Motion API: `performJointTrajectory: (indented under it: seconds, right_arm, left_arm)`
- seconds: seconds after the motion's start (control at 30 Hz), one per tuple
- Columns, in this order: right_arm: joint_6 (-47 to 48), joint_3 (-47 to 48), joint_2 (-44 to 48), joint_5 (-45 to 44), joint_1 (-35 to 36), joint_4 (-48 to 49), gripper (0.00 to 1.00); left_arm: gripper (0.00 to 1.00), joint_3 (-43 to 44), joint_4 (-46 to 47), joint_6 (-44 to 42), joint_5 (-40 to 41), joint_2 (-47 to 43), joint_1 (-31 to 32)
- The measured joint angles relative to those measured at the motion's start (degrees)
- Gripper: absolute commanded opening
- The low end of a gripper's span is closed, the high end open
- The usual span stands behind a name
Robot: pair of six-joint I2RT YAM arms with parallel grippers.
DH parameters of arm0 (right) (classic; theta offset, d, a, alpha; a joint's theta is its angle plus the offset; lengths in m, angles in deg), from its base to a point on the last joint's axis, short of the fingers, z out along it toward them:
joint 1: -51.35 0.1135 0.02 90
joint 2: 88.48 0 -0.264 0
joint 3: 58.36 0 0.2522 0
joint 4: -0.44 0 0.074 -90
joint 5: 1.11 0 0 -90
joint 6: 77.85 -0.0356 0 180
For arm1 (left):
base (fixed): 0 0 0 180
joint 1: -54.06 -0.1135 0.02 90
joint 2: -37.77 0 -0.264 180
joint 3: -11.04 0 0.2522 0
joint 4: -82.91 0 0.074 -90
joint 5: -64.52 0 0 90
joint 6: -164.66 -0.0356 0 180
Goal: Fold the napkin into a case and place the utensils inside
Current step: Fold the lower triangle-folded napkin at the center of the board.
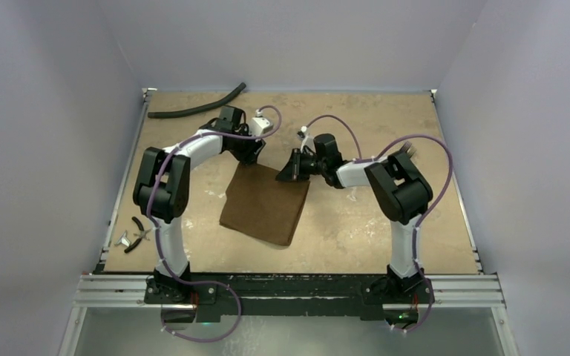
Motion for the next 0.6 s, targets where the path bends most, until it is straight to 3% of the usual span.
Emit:
performJointTrajectory:
  seconds: [0.17,0.33,0.6]
  right_arm:
    - [-0.9,0.48,-5.7,0.92,-0.79,0.46,0.09]
    - [-0.79,1.29,-6.88,2.78,-1.62,1.7,0.09]
    - [2.67,3.45,-6.86,3.04,-1.64,-1.86,0.13]
  left_arm:
    - [0.51,-0.02,1.51,0.04,-0.59,0.26,-1.62]
    - [0.8,-0.24,2.29,0.17,-0.55,0.83,-2.38]
    - [0.9,5.01,-5.38,0.44,-1.01,-2.93,-3.3]
